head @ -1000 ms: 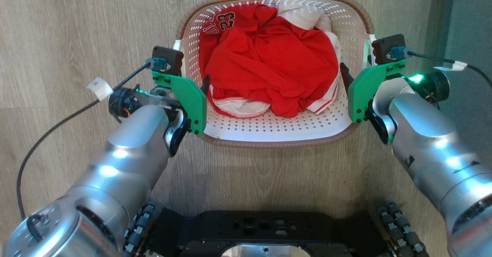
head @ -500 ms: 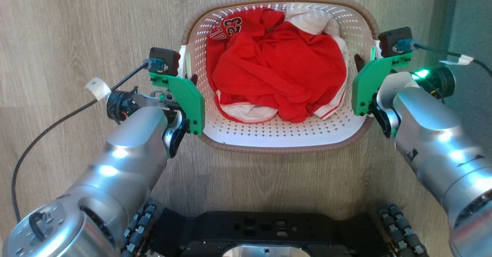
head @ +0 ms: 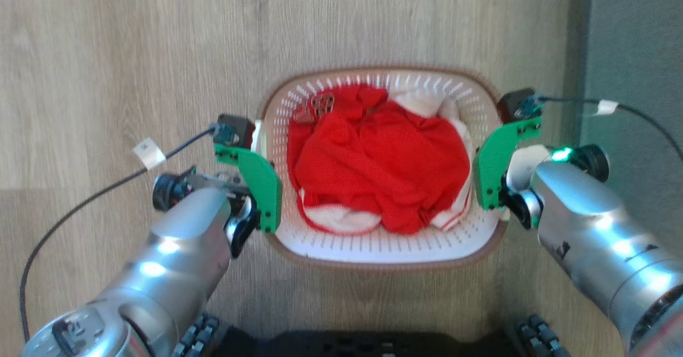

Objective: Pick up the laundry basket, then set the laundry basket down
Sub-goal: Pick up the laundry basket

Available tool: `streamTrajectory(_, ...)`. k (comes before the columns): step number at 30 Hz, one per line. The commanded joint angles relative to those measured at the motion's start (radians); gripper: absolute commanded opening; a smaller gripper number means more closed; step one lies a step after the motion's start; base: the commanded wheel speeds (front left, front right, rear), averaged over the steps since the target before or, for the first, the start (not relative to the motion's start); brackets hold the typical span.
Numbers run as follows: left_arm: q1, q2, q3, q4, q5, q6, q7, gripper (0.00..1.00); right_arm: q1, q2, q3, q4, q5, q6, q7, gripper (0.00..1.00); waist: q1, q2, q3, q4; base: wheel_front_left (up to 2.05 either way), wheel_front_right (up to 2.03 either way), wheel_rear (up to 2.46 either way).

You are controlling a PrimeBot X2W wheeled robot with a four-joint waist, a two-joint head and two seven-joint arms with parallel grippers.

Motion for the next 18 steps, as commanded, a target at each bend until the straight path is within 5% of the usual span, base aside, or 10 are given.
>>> streamTrajectory(1,0.017,0.011,-0.007,-0.012,-0.012,-0.019,0.015,0.0,0.07,0.007,0.052,-0.034,0.002,0.007,0.026,0.0,0.0,0.0,-0.079,-0.012,0.0,0.0,0.0)
streamTrajectory(7,0.069,0.011,-0.029,0.024,-0.02,-0.053,0.104,0.0,0.133,-0.009,0.138,-0.092,0.082,0.007,0.094,0.0,0.0,0.0,-0.245,-0.033,0.0,0.0,0.0)
streamTrajectory(18,0.165,0.011,-0.033,0.076,-0.033,-0.064,0.091,0.0,0.206,0.021,0.243,-0.122,0.149,0.007,0.084,0.0,0.0,0.0,-0.445,-0.058,0.0,0.0,0.0)
